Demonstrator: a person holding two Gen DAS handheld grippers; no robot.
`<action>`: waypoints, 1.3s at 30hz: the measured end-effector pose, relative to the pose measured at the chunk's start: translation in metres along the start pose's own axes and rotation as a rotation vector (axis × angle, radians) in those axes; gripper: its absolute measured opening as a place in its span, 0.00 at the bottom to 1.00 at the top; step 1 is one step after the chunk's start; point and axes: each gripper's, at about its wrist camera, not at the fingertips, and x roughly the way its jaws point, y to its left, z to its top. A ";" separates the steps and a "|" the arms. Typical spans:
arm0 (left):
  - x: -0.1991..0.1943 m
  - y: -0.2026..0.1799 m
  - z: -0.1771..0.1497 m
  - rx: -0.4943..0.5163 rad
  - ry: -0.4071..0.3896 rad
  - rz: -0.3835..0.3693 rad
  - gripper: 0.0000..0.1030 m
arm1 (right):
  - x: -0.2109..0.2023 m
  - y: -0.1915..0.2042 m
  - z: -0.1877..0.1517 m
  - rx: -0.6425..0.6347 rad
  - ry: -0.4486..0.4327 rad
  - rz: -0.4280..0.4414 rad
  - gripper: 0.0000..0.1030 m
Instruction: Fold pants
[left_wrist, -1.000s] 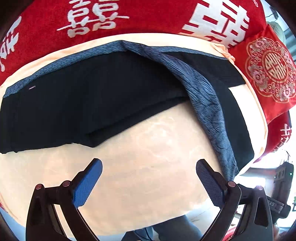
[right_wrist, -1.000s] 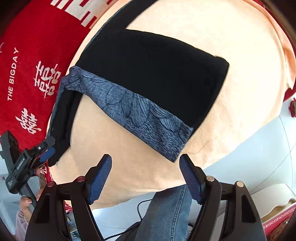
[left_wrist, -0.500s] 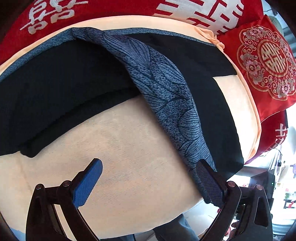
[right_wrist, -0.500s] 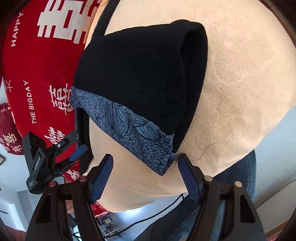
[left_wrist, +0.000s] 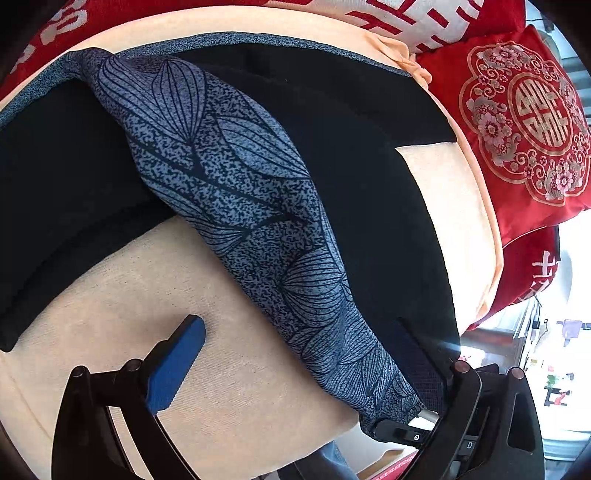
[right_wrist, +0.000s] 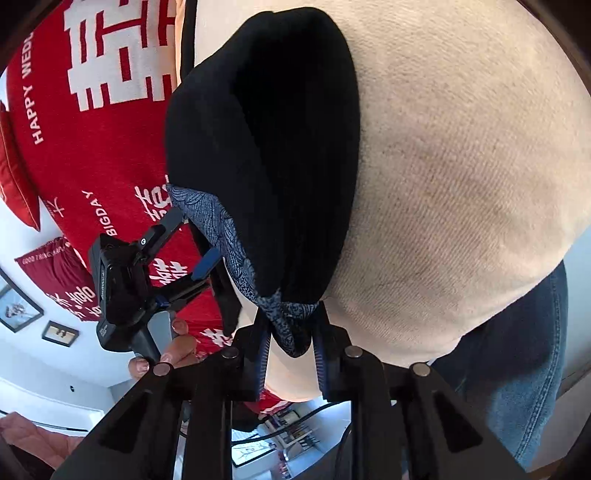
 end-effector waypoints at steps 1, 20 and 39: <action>0.001 -0.002 0.000 0.002 -0.001 0.008 0.88 | -0.002 0.004 -0.001 0.001 -0.003 0.015 0.17; -0.049 -0.048 0.116 -0.043 -0.194 -0.099 0.30 | -0.075 0.259 0.173 -0.520 -0.084 -0.064 0.01; -0.058 0.017 0.040 -0.156 -0.081 0.188 0.30 | 0.005 0.212 0.017 -1.223 0.076 -0.936 0.56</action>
